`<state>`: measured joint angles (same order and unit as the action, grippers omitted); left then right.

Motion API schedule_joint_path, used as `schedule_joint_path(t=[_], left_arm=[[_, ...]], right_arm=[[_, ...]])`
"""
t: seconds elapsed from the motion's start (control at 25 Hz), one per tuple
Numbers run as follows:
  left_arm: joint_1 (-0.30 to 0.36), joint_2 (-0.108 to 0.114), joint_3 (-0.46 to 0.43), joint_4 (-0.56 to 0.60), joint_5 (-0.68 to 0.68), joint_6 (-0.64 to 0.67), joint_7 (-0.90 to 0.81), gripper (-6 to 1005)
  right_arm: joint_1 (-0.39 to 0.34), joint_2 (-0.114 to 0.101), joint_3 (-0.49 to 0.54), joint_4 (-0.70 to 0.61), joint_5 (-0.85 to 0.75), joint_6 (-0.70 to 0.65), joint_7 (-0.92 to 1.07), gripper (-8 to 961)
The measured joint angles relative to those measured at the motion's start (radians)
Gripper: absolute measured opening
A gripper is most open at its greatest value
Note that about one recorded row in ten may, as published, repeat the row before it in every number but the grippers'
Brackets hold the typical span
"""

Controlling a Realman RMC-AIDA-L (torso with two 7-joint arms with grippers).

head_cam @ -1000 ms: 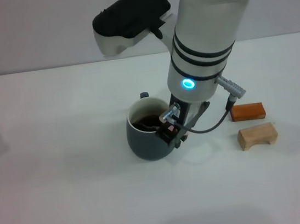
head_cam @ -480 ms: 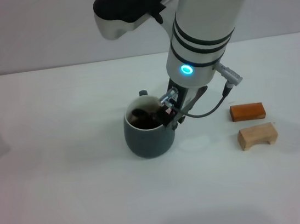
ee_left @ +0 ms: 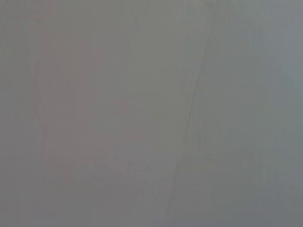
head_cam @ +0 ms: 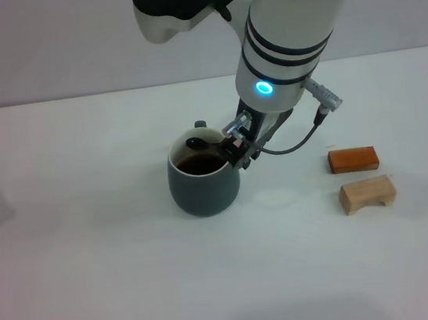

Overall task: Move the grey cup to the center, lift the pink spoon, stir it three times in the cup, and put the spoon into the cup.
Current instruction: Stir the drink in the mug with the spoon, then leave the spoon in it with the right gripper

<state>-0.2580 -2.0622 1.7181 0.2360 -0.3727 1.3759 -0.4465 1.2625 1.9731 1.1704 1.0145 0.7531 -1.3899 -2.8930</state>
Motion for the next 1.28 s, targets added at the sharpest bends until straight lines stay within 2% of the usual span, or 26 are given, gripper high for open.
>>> schedule_joint_path(t=[0.48,1.28], left_arm=[[-0.010,-0.001,0.001,0.000,0.000,-0.007,0.000,11],[-0.011,0.003,0.002,-0.001,0.000,-0.007,-0.002,11]], right_arm=[[-0.002,0.002,0.001,0.005,0.027,-0.046,0.000,119],[0.027,0.013,0.025,0.007,0.027,-0.047,0.000,118]])
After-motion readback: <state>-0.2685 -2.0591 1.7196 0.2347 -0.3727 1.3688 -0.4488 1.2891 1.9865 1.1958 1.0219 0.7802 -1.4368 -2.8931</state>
